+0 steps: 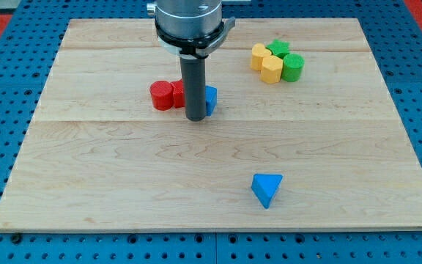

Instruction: Separate the group of blocks

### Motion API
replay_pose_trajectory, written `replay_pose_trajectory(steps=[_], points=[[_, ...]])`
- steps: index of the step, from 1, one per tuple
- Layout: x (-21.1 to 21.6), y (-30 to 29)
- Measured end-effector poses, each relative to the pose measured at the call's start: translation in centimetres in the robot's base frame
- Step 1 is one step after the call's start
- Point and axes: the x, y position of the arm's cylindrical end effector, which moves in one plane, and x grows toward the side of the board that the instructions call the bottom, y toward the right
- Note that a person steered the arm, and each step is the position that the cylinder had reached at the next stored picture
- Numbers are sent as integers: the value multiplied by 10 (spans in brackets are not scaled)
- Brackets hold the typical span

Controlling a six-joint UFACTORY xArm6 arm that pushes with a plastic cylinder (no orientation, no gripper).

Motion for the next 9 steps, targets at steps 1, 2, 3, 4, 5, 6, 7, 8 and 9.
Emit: replay_pose_trajectory(steps=[1,2,3,4,5,6,7,8,9], points=[[0,2],[8,72],[14,126],[14,162],[14,193],[14,219],[14,230],[25,237],[39,238]])
